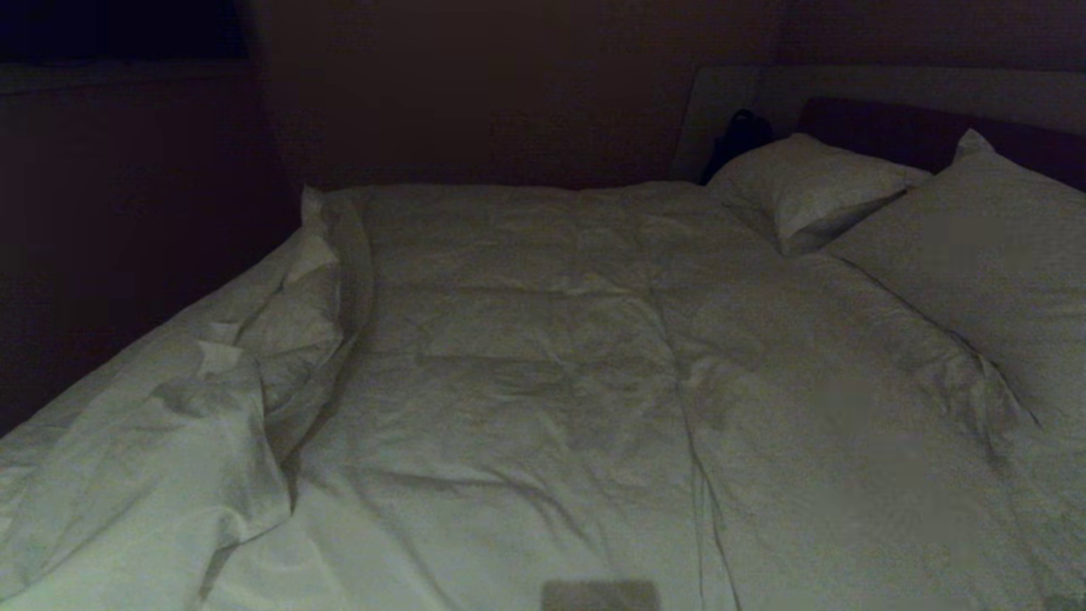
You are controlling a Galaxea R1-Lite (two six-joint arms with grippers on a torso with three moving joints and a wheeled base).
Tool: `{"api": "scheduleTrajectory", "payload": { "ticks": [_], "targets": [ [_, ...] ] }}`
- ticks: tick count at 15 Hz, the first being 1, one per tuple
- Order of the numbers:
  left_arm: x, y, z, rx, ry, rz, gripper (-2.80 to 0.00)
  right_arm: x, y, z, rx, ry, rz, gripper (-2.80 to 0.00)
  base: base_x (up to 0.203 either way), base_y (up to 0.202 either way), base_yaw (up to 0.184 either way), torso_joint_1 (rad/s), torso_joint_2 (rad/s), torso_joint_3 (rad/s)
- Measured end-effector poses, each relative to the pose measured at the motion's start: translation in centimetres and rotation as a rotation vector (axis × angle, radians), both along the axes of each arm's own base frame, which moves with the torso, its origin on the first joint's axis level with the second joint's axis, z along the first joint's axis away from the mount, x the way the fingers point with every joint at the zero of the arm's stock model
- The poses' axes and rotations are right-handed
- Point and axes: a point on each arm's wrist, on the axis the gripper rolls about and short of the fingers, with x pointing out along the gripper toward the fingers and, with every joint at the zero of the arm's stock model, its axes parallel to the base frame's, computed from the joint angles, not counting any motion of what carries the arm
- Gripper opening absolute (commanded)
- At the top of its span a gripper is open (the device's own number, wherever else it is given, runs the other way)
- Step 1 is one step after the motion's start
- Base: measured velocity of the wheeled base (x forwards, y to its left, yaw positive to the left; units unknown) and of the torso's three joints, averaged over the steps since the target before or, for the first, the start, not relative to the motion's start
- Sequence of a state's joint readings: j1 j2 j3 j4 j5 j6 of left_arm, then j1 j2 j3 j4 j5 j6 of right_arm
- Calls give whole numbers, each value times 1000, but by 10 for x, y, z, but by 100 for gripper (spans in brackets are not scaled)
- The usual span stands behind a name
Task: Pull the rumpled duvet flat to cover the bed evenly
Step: Flatten the corners of the folded blanket
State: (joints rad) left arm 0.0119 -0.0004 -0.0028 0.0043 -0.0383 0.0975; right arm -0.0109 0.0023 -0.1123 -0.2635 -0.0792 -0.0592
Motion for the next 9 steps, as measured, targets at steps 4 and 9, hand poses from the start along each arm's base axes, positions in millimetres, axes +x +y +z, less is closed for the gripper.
{"api": "scheduleTrajectory", "payload": {
  "ticks": [4,9],
  "targets": [
    [0,0,0,0,0,0,-280,-3,0,7,-3,-81,-1,-280,0,0,0,0,0,0],
    [0,0,0,0,1,0,-280,0,0,0,-29,-130,-16,-280,0,0,0,0,0,0]
  ]
}}
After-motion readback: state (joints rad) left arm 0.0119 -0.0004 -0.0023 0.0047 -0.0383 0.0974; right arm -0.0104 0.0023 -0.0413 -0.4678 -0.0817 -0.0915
